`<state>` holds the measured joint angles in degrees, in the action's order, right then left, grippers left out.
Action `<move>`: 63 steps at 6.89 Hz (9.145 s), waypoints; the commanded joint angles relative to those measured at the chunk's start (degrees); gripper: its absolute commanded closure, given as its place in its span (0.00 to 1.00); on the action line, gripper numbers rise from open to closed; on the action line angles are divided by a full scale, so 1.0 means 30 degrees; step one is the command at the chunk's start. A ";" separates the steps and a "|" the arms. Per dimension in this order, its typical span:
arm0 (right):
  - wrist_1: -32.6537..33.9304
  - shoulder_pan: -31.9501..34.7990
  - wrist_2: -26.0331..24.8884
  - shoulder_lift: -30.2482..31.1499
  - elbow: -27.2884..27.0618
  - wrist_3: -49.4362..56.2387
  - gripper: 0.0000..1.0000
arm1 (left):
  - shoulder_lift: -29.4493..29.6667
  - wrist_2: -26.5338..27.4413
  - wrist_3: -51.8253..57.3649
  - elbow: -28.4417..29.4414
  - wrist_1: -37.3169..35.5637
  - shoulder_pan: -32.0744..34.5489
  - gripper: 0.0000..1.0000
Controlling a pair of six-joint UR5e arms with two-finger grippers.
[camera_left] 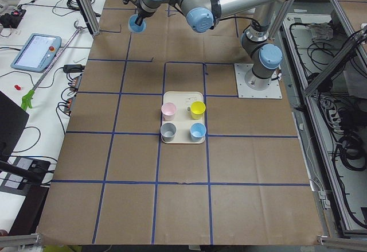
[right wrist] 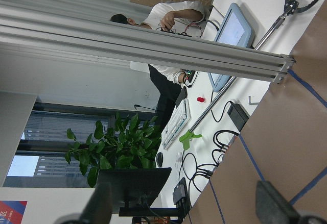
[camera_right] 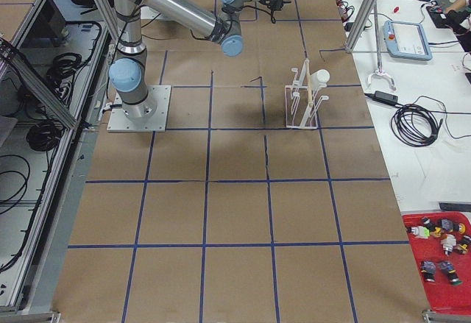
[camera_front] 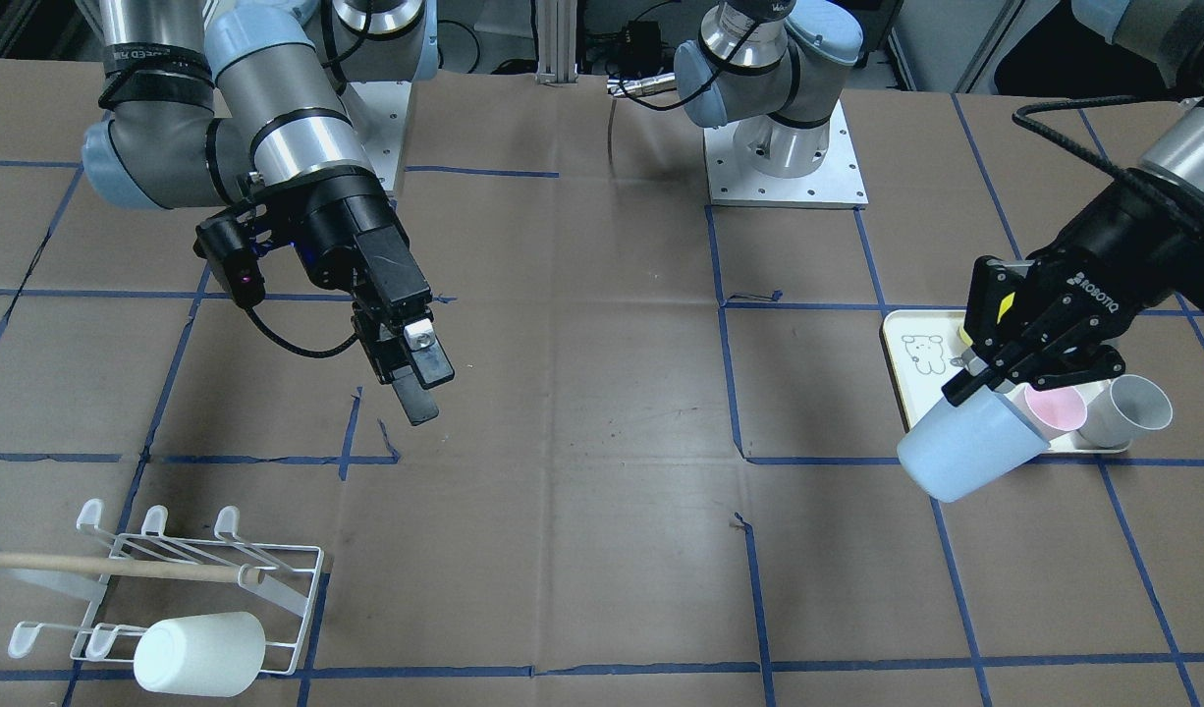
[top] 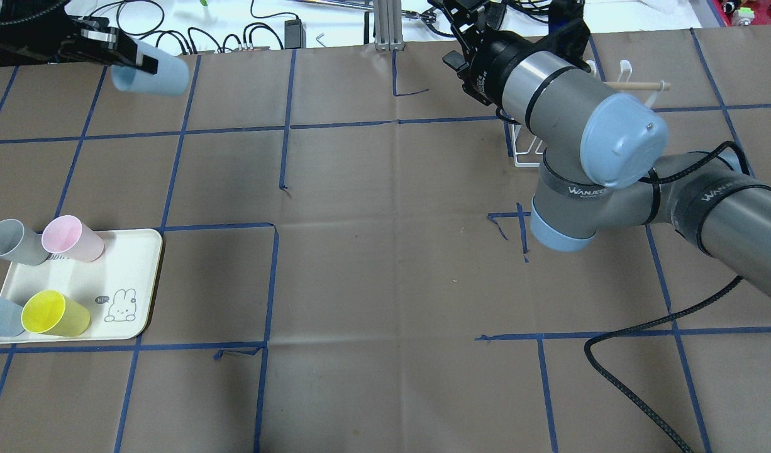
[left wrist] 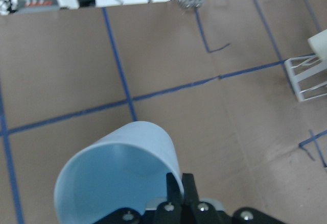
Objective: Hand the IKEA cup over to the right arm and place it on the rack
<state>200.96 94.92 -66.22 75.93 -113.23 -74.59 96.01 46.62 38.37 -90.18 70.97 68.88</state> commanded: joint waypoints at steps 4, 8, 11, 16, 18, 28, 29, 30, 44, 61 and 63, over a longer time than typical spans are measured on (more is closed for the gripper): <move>0.0075 0.0000 -0.0135 -0.0611 -0.0167 -0.0679 0.00 | 0.1623 -0.8738 0.2269 -0.6403 -1.3988 0.1586 1.00; 0.0046 0.0552 -0.0018 -0.0933 -0.0079 -0.6646 0.00 | 0.2185 -1.0121 0.1568 -0.9163 -2.0508 0.3229 0.99; 0.0075 0.1436 -0.0076 -0.1432 0.0038 -0.6923 0.00 | 0.2303 -1.0122 0.0982 -1.0899 -2.3160 0.3318 0.98; 0.0017 0.2428 -0.0513 -0.1899 -0.0050 -0.7011 0.01 | 0.2362 -1.0092 0.0949 -1.0898 -2.3219 0.3318 0.97; 0.0016 0.2928 -0.0780 -0.1988 -0.0021 -0.7157 0.01 | 0.2391 -1.0092 0.0949 -1.0898 -2.3219 0.3318 0.97; -0.0013 0.4512 -0.1658 -0.2690 0.1179 -0.8769 0.01 | 0.2391 -1.0063 0.0774 -1.0898 -2.3219 0.3318 0.96; -0.0042 0.4512 -0.1629 -0.2662 0.1181 -0.8769 0.04 | 0.2391 -1.0063 0.0658 -1.0898 -2.3219 0.3318 0.96; 0.0016 0.4512 -0.1600 -0.2662 0.1152 -0.8740 0.10 | 0.2362 -1.0063 0.0598 -1.0898 -2.3219 0.3318 0.96; 0.0046 0.2789 -0.0549 -0.3102 0.1444 -0.6548 0.58 | 0.2272 -1.0565 -0.1130 -1.0022 -2.2869 0.0360 0.02; -0.3734 -0.8349 -0.2244 -0.6349 0.6308 2.7644 0.79 | -0.0332 1.4869 -1.2293 0.1437 0.4760 0.6570 0.01; -0.3501 -0.8349 -0.2449 -0.6266 0.5027 2.7647 0.80 | -0.0479 1.4840 -1.2409 0.1319 0.4731 0.6570 0.01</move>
<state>189.98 69.92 -73.25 57.19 -95.85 8.26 94.89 91.21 1.37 -86.01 85.23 88.59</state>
